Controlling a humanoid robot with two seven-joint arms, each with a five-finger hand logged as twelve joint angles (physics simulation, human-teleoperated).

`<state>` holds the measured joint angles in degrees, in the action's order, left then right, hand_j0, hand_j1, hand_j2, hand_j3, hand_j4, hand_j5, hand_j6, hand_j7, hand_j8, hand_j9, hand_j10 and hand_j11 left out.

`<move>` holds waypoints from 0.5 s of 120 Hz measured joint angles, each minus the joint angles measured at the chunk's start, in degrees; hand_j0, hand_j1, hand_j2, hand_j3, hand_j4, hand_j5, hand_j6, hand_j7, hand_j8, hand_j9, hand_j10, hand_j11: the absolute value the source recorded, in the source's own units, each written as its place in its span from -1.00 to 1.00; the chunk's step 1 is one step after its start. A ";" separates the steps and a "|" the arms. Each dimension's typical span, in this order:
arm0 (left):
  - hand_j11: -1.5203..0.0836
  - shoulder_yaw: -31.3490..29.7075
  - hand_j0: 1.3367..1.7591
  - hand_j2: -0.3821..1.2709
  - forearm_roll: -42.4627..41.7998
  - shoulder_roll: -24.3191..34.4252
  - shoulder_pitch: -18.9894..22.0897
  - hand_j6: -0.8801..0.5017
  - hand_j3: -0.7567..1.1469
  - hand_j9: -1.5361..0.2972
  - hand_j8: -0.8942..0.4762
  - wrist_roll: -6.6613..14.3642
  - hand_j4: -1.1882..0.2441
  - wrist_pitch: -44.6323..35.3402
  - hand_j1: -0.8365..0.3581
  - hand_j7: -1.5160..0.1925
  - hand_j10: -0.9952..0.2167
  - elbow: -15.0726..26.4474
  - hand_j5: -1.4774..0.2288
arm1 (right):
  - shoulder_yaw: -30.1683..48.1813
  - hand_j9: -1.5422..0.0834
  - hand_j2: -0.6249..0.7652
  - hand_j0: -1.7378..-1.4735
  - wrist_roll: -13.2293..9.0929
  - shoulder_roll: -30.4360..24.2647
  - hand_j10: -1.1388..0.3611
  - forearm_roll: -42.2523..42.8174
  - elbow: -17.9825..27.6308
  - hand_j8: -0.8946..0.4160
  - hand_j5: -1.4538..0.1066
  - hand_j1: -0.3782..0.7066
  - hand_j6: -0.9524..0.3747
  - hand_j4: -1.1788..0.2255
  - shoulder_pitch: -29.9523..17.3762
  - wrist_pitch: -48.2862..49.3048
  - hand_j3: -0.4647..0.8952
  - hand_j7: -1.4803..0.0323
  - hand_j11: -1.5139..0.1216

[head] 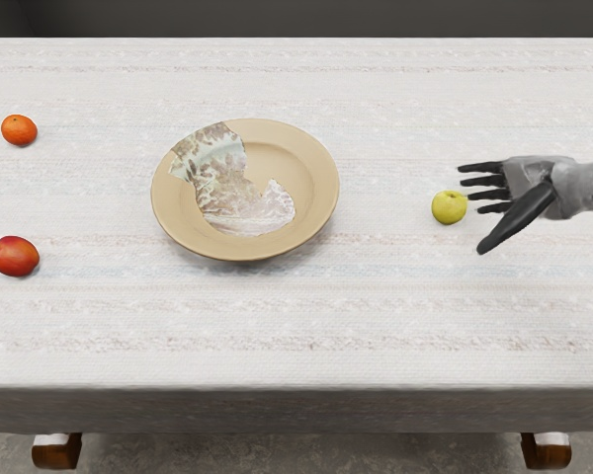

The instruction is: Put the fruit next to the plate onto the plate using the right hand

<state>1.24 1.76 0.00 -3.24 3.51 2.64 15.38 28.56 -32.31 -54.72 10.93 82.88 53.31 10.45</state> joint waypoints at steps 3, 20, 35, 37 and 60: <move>0.90 0.00 0.52 -0.54 0.00 0.00 -0.01 0.27 -0.21 0.68 0.31 0.00 0.66 0.00 0.98 0.77 0.64 0.00 0.73 | 0.06 0.86 -0.12 -0.40 -0.01 -0.27 0.48 -0.44 -0.31 0.32 0.82 -0.90 0.39 0.64 -0.01 0.55 -0.32 0.91 0.81; 0.90 0.00 0.52 -0.54 0.01 0.00 0.01 0.27 -0.21 0.68 0.31 -0.01 0.66 0.00 0.98 0.77 0.64 0.00 0.73 | -1.45 0.86 -0.11 -0.40 -0.04 -0.20 0.49 8.10 -1.34 0.33 0.83 -0.90 0.40 0.64 0.22 -5.13 -0.32 0.92 0.82; 0.90 0.00 0.52 -0.54 0.00 0.00 0.03 0.27 -0.21 0.68 0.31 -0.01 0.66 0.00 0.98 0.77 0.64 0.00 0.73 | -3.26 0.86 -0.11 -0.40 -0.06 5.01 0.49 25.91 -2.29 0.33 0.83 -0.90 0.40 0.64 1.01 -10.52 -0.32 0.92 0.82; 0.90 0.00 0.52 -0.54 0.00 0.00 0.06 0.27 -0.21 0.68 0.31 -0.01 0.66 0.00 0.98 0.77 0.64 0.00 0.73 | -3.45 0.86 -0.11 -0.40 -0.07 5.98 0.48 28.63 -2.52 0.32 0.82 -0.89 0.39 0.64 1.07 -11.12 -0.32 0.91 0.81; 0.90 0.00 0.52 -0.54 -0.01 0.00 0.02 0.27 -0.21 0.68 0.31 -0.01 0.66 0.00 0.98 0.77 0.64 0.00 0.73 | -7.07 0.74 -0.13 -0.40 -0.18 15.60 0.38 45.41 -7.16 0.20 0.69 -0.73 0.28 0.53 1.43 -14.65 -0.32 0.78 0.69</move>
<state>1.24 1.75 0.00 -3.22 3.49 2.64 15.38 21.49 -32.48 -39.13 56.35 75.71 54.73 -4.19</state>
